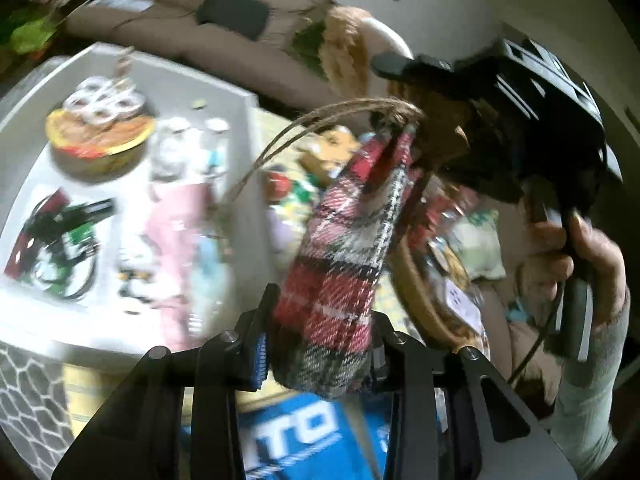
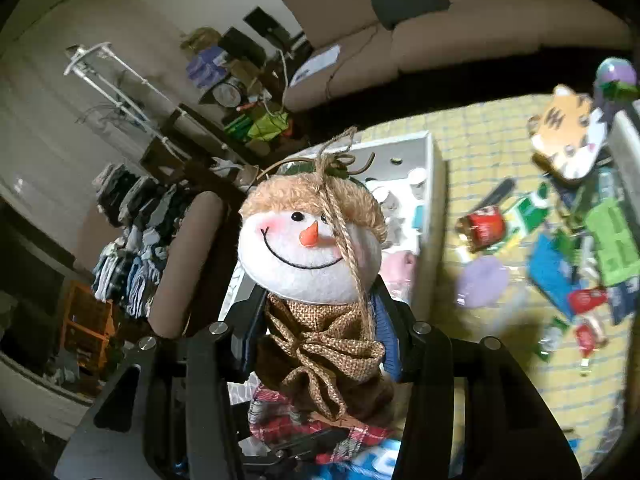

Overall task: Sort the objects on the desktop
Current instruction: 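Carry the snowman doll with both grippers over the white box, then lower the doll into the box beside the plate and open both grippers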

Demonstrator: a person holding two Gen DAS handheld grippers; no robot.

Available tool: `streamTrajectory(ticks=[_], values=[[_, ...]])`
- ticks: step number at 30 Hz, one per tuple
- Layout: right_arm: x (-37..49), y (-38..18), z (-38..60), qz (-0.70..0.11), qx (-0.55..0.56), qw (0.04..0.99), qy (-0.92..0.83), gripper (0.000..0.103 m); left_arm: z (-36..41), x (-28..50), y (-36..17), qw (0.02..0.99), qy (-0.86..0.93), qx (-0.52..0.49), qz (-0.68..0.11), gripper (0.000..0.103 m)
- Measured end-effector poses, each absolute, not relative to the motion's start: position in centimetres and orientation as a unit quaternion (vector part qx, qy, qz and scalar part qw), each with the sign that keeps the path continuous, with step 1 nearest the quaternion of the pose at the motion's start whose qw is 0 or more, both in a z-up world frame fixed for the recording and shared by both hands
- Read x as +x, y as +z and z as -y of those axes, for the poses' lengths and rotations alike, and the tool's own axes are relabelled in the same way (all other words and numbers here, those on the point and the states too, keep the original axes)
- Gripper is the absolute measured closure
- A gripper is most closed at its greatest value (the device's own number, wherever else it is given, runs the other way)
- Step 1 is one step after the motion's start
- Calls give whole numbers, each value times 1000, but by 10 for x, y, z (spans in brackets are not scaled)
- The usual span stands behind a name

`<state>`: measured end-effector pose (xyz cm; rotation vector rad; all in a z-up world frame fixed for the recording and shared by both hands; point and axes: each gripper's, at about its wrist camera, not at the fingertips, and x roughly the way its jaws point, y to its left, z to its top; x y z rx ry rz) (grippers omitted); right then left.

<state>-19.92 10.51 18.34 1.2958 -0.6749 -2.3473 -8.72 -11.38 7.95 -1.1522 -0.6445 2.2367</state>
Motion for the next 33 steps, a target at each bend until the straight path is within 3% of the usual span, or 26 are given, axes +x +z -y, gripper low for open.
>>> streamTrajectory(ticks=[14, 17, 23, 25, 27, 30, 33], values=[[-292, 64, -59, 248, 493, 79, -830, 58, 142, -135, 21, 192, 823, -484, 225, 70], [-306, 54, -47, 204, 493, 57, -844, 58, 138, -140, 18, 180, 826, -490, 213, 65], [-325, 34, -25, 144, 496, 24, -856, 54, 141, -142, 21, 153, 828, -489, 228, 40], [-332, 28, -22, 133, 509, 17, -850, 39, 146, -142, 24, 138, 834, -484, 228, 35], [-335, 30, -24, 137, 508, 19, -850, 35, 153, -141, 27, 126, 839, -478, 230, 33], [-330, 45, -33, 146, 493, 22, -858, 17, 156, -140, 26, 119, 838, -479, 231, 33], [-321, 65, -46, 157, 481, 39, -861, 17, 160, -137, 29, 120, 840, -478, 229, 33]])
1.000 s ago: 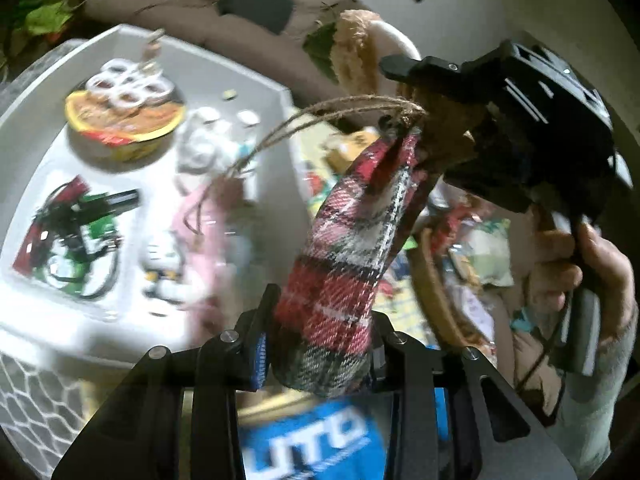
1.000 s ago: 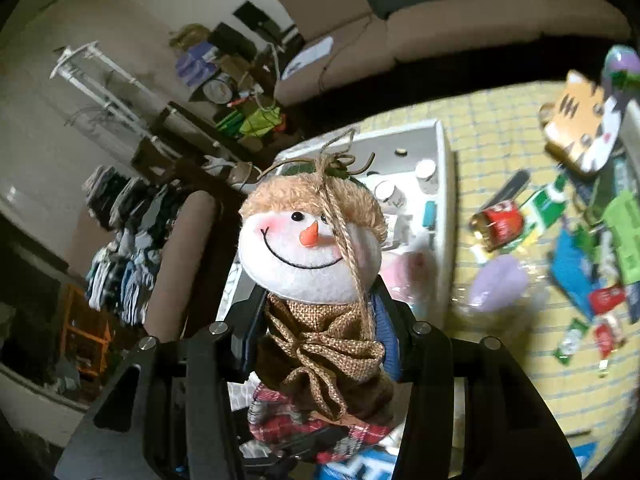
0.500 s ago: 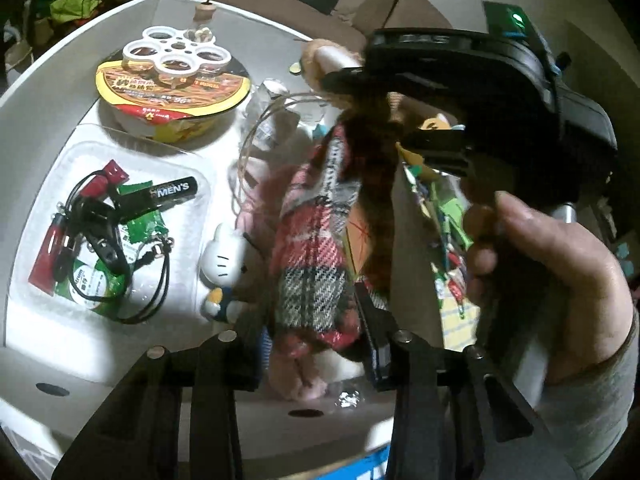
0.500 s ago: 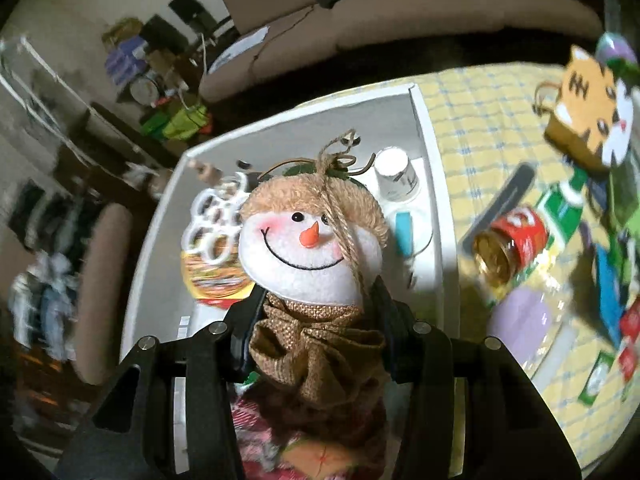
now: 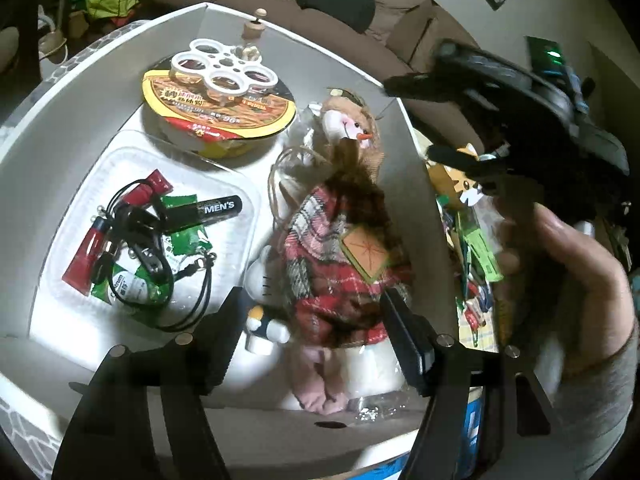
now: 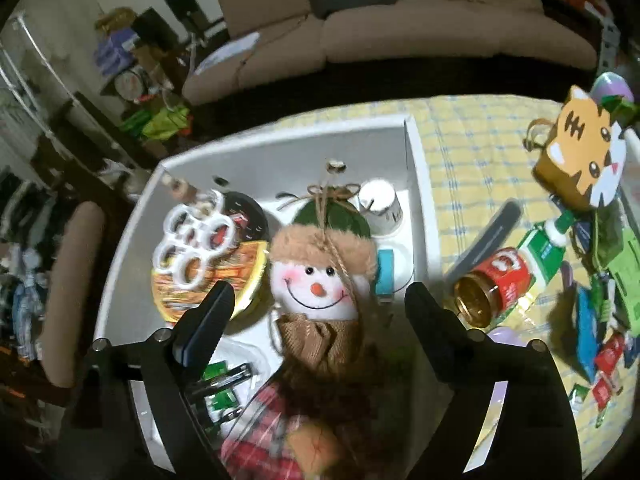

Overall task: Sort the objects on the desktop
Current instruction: 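Lower the doll into the box beside the plate and open both grippers, then withdraw both grippers from the box over the table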

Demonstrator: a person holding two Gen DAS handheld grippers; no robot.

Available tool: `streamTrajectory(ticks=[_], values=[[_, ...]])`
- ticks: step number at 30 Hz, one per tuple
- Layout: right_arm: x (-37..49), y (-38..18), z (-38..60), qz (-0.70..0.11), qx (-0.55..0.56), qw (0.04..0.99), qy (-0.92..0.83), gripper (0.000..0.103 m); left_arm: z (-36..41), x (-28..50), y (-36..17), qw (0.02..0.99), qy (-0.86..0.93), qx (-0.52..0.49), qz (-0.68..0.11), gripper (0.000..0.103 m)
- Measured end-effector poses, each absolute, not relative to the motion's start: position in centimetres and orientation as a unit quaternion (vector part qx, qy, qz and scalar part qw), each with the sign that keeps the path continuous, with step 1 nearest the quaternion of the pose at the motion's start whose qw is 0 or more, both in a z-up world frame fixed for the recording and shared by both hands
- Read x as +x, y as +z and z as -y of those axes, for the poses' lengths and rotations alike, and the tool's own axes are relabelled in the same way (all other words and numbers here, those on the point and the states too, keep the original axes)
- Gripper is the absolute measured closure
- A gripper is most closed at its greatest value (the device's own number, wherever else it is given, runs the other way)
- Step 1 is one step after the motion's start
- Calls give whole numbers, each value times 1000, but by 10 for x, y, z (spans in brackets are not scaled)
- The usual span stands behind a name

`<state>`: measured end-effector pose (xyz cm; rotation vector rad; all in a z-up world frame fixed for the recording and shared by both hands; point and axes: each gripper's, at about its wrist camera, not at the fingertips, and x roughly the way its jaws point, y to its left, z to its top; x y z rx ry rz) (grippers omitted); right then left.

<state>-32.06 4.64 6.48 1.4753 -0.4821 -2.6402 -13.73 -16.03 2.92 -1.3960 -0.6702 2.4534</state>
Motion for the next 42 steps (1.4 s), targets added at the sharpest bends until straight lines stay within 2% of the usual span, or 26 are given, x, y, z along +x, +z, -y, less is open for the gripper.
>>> streamTrajectory(ticks=[3, 6, 7, 12, 17, 19, 30, 42], values=[[-309, 78, -58, 154, 482, 49, -861, 17, 161, -129, 38, 122, 844, -473, 219, 31], [-294, 84, -72, 154, 487, 66, -857, 17, 158, -124, 48, 119, 853, -466, 203, 19], [-288, 85, -75, 151, 487, 70, -857, 17, 155, -119, 55, 119, 859, -461, 191, 18], [-252, 83, -79, 101, 493, 91, -859, 17, 138, -106, 70, 100, 876, -454, 129, 9], [-223, 84, -74, 70, 488, 103, -864, 17, 133, -101, 72, 87, 884, -448, 97, 7], [-213, 85, -70, 60, 484, 107, -866, 16, 132, -93, 72, 83, 885, -449, 86, 0], [-156, 96, -56, 28, 462, 102, -880, 6, 121, -51, 81, 57, 893, -445, 43, 0], [-90, 126, -68, 17, 438, 102, -893, 5, 100, 3, 107, 43, 898, -437, 11, 0]])
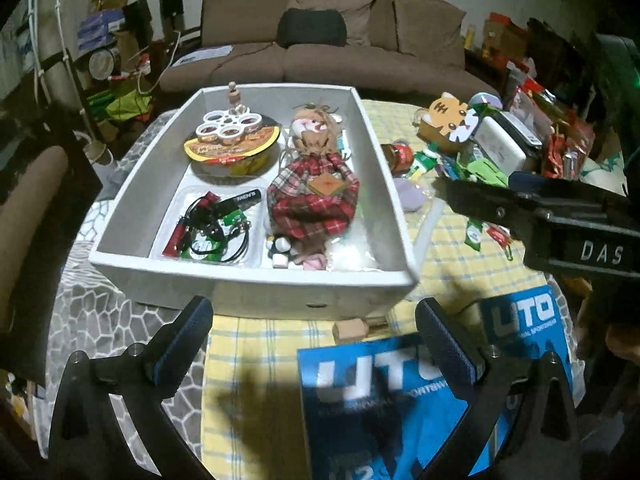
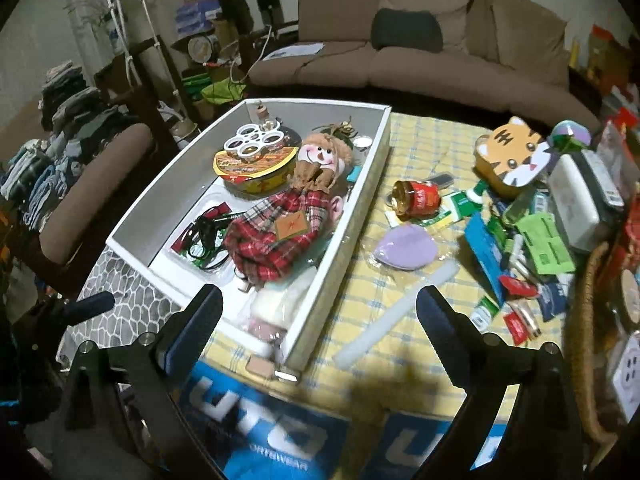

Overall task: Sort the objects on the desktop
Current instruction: 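Withdraw both grippers from the box over the table, then grasp the green sachet with the left gripper while the right gripper grasps a red packet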

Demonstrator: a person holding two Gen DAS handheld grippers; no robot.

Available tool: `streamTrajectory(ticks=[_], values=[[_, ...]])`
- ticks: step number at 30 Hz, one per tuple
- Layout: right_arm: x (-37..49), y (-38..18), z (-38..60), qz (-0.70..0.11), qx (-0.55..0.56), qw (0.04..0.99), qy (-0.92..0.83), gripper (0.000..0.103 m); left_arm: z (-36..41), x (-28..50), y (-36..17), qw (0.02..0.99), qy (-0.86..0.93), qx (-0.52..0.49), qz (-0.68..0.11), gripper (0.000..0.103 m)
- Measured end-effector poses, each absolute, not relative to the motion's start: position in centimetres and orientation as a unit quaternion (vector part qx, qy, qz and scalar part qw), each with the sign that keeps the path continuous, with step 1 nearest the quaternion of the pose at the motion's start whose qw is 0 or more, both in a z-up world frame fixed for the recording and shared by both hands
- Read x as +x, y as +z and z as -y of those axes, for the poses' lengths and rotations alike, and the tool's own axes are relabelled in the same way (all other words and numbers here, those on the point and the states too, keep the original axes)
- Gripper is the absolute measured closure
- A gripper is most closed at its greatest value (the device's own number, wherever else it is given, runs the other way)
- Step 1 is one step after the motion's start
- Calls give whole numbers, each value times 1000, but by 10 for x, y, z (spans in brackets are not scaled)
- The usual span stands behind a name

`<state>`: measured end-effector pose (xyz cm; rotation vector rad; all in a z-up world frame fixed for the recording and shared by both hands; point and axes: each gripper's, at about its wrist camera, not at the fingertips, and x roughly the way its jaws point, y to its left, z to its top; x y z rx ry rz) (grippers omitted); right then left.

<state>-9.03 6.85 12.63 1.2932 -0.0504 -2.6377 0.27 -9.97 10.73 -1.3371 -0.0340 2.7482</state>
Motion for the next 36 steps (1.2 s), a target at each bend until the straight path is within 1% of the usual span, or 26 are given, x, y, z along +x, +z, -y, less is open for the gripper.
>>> streamTrajectory(ticks=[6, 11, 18, 24, 29, 35, 36], values=[[-56, 137, -82, 19, 427, 97, -899, 5, 84, 22, 123, 44, 903, -427, -1, 0], [-29, 139, -98, 24, 422, 90, -902, 5, 67, 34, 125, 50, 903, -426, -12, 0], [-3, 133, -143, 41, 426, 84, -900, 5, 43, 39, 123, 99, 901, -423, 0, 0], [5, 118, -211, 95, 430, 75, -895, 5, 21, 25, 106, 111, 891, -440, -4, 0], [0, 105, -246, 129, 430, 57, -892, 5, -5, 4, 93, 120, 884, -452, -20, 0], [-20, 86, -275, 160, 441, 52, -882, 5, -44, -29, 80, 173, 865, -471, -11, 0], [-25, 82, -281, 172, 444, 55, -878, 7, -51, -34, 77, 182, 861, -475, -13, 0]])
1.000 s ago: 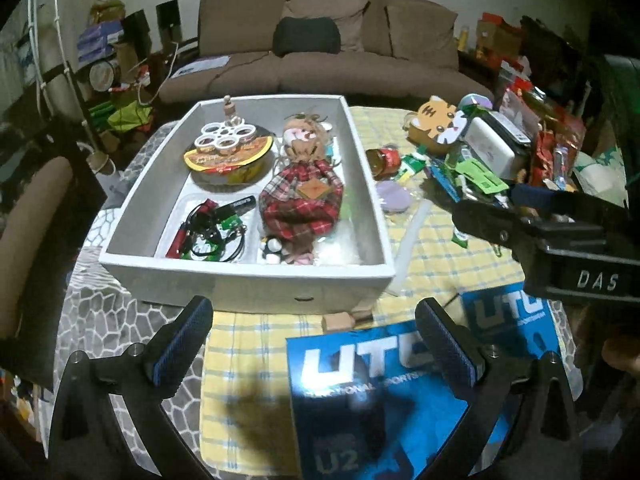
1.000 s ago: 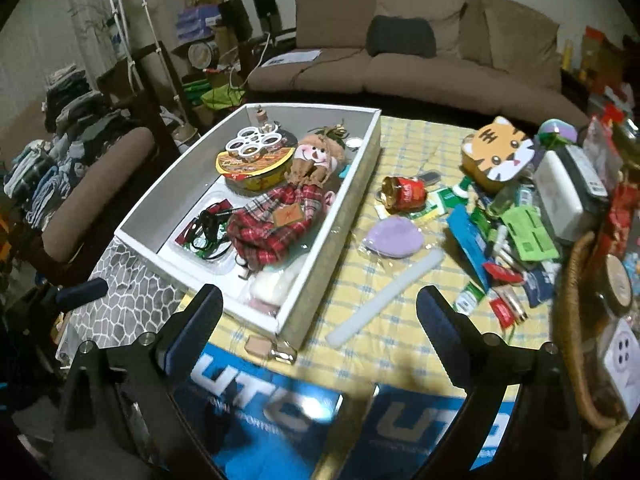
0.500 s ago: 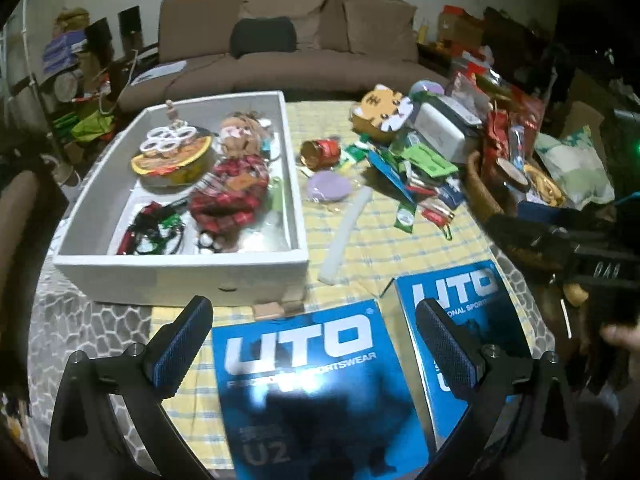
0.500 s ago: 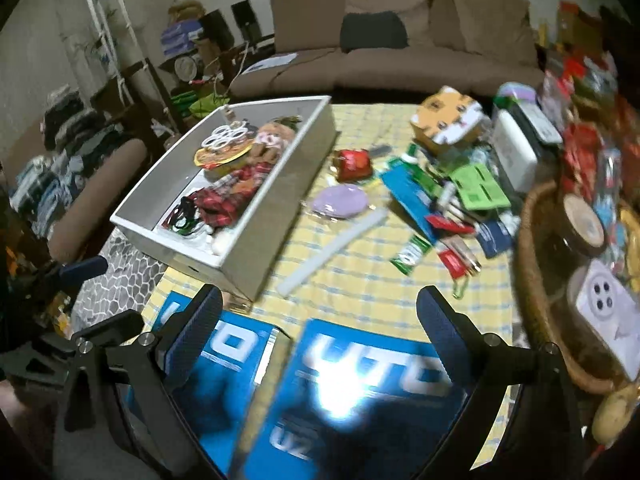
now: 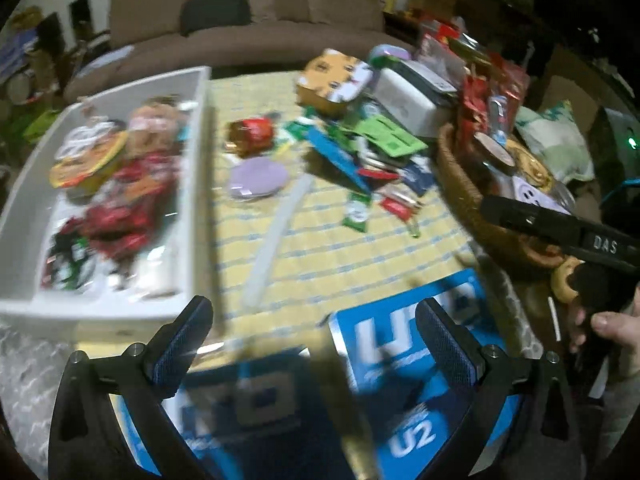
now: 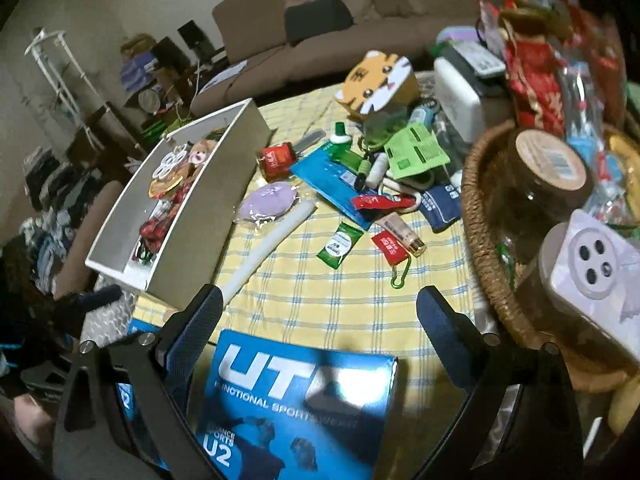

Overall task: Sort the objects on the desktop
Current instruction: 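Grasp the green sachet with the left gripper while the right gripper grasps a red packet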

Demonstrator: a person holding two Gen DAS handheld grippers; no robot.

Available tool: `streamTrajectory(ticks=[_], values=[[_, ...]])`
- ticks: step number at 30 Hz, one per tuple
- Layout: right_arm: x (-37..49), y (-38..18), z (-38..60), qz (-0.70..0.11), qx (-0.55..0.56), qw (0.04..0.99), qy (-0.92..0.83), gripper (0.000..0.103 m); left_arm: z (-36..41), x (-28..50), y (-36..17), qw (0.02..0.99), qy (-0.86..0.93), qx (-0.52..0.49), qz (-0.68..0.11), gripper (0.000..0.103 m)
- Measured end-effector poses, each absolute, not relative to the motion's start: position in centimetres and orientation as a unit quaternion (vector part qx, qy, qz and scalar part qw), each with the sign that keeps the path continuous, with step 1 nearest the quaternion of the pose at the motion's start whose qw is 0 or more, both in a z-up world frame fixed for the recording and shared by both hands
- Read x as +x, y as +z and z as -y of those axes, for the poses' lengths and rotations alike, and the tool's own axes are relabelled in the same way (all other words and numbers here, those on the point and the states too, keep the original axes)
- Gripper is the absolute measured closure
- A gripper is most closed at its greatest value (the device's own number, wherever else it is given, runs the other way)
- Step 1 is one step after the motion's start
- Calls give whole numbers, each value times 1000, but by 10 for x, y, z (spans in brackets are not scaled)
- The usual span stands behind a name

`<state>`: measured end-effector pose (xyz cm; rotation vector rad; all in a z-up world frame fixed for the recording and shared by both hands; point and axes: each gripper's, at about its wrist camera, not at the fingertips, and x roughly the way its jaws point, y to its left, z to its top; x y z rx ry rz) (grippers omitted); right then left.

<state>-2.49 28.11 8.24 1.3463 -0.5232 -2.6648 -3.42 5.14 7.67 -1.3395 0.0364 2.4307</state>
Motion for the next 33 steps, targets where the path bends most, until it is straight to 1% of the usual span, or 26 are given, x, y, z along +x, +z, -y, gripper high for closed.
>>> streamTrajectory(ticks=[2, 3, 4, 5, 6, 7, 8, 10, 12, 13, 15, 17, 20, 21, 22, 23, 25, 26, 28, 33], values=[[-33, 76, -291, 191, 447, 60, -872, 13, -69, -47, 70, 197, 853, -482, -29, 0], [-39, 72, -296, 197, 452, 62, -868, 21, -80, -56, 66, 203, 849, -485, -47, 2], [-45, 69, -300, 199, 457, 63, -865, 32, -87, -62, 63, 208, 845, -489, -57, 4], [-51, 66, -304, 200, 462, 65, -861, 38, -96, -72, 59, 214, 839, -497, -68, 6], [-58, 63, -307, 195, 469, 65, -859, 44, -104, -81, 54, 217, 831, -506, -79, 11], [-64, 61, -308, 184, 475, 63, -858, 45, -113, -91, 48, 218, 824, -516, -89, 18], [-73, 57, -309, 163, 486, 54, -857, 45, -120, -102, 42, 219, 817, -525, -97, 21], [-88, 50, -310, 138, 505, 52, -851, 53, -131, -120, 30, 220, 807, -539, -103, 23], [-103, 38, -311, 130, 526, 56, -839, 58, -143, -135, 18, 216, 799, -549, -118, 29], [-107, 35, -311, 125, 532, 55, -836, 63, -150, -143, 10, 220, 792, -556, -122, 32], [-120, 24, -311, 110, 544, 52, -830, 70, -156, -153, -1, 225, 783, -567, -121, 32], [-132, 14, -309, 87, 555, 40, -826, 70, -162, -162, -10, 222, 780, -570, -130, 33], [-144, 3, -306, 61, 568, 33, -820, 75, -170, -172, -22, 222, 775, -576, -136, 42], [-149, -1, -306, 56, 572, 31, -818, 78, -172, -174, -25, 221, 774, -577, -139, 54], [-151, -4, -307, 56, 573, 31, -817, 80, -174, -176, -28, 218, 774, -577, -143, 64], [-154, -8, -307, 60, 574, 34, -816, 81, -175, -178, -31, 217, 774, -577, -144, 64], [-159, -15, -309, 62, 576, 32, -814, 86, -178, -181, -32, 221, 775, -574, -145, 63], [-160, -16, -309, 63, 575, 32, -815, 87, -179, -182, -32, 222, 775, -573, -147, 63], [-162, -20, -307, 57, 578, 31, -814, 87, -180, -183, -31, 224, 774, -573, -147, 58], [-164, -21, -301, 40, 577, 24, -815, 85, -181, -183, -31, 232, 774, -569, -152, 57]])
